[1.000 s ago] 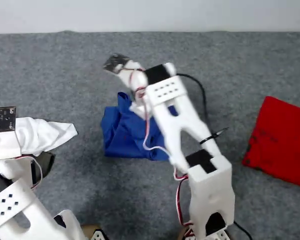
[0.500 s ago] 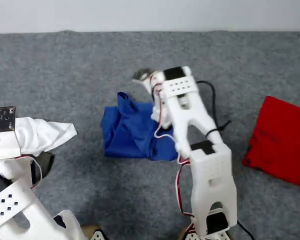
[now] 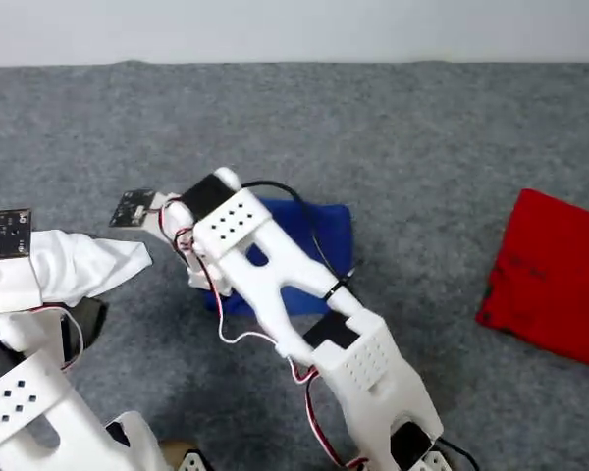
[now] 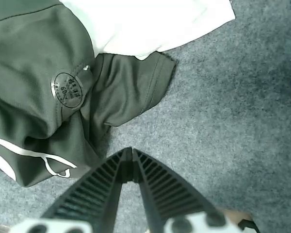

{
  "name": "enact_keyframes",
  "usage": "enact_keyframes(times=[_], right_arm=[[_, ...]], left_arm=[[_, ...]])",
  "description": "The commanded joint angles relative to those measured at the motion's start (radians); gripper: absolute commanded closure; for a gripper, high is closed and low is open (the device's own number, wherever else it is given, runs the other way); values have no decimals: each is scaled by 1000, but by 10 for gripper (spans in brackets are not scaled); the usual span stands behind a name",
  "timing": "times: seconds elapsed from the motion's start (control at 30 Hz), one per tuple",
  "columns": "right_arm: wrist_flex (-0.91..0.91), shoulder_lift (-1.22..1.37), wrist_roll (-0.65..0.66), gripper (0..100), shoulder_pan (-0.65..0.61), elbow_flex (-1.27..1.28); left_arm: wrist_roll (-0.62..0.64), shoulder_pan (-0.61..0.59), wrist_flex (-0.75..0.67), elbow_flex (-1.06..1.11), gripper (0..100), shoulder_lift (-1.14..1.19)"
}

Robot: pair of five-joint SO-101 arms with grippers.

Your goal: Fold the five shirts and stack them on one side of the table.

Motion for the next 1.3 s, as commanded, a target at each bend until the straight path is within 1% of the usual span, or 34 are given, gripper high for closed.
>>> enact_keyframes(times=[0.0, 0.17, 0.3, 0.43, 0.53, 0.6, 0.67, 0.77, 0.9, 1.13, 1.27], right_arm=[[24, -68, 0, 988, 48, -46], [-54, -61, 2, 988, 189, -46], [-134, -62, 0, 988, 223, -46], [-162, -35, -2, 988, 188, -46], [-122, 1, -32, 988, 107, -46], [-74, 27, -71, 988, 39, -46], [-13, 50, -80, 988, -27, -46], [45, 84, -95, 988, -82, -43], [47, 77, -101, 988, -90, -44], [48, -93, -106, 988, -4, -46], [51, -170, -106, 988, 7, -34]], left_arm=[[9, 6, -3, -4, 993, -15], [9, 6, -3, -4, 993, -15], [9, 6, -3, -4, 993, -15], [11, 3, -3, -10, 993, -15], [11, -3, -5, -13, 993, -17], [11, -35, -5, -28, 993, -17], [11, -89, -5, -61, 993, -17], [11, -163, -5, -113, 993, -17], [11, -198, -5, -157, 993, -17], [11, -281, 0, -251, 993, -17], [11, -307, 0, -263, 993, -17]])
